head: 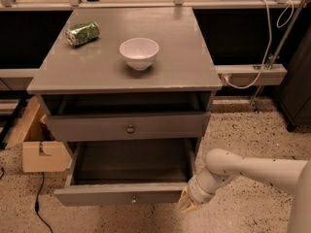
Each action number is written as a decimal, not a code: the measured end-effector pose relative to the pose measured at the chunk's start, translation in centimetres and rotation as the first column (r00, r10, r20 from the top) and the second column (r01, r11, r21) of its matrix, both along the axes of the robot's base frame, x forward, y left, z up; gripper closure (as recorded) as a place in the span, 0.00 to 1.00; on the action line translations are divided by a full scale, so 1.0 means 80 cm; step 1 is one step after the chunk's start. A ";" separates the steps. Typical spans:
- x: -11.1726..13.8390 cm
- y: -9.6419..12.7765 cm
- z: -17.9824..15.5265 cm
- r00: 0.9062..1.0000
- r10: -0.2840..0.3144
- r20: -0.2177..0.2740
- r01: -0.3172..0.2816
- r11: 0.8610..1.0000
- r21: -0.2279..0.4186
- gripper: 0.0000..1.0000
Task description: Close middle drawer
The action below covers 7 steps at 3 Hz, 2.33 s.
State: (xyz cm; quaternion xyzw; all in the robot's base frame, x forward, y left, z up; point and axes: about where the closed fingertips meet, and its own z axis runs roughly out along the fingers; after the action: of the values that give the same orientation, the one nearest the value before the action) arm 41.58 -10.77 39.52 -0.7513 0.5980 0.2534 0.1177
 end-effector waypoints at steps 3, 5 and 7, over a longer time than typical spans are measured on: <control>0.056 -0.001 -0.023 0.926 -0.295 0.236 0.276 0.955 0.112 1.00; 0.078 0.003 -0.022 0.870 -0.396 0.292 0.356 0.917 0.181 1.00; 0.121 -0.006 -0.030 0.835 -0.430 0.343 0.370 0.900 0.229 1.00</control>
Offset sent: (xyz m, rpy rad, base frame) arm 0.0557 -0.0104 -0.0147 0.0776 -0.3263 -0.3583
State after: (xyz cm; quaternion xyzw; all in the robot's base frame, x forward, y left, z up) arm 51.29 -11.24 37.12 -0.6327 0.6857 0.1157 0.3408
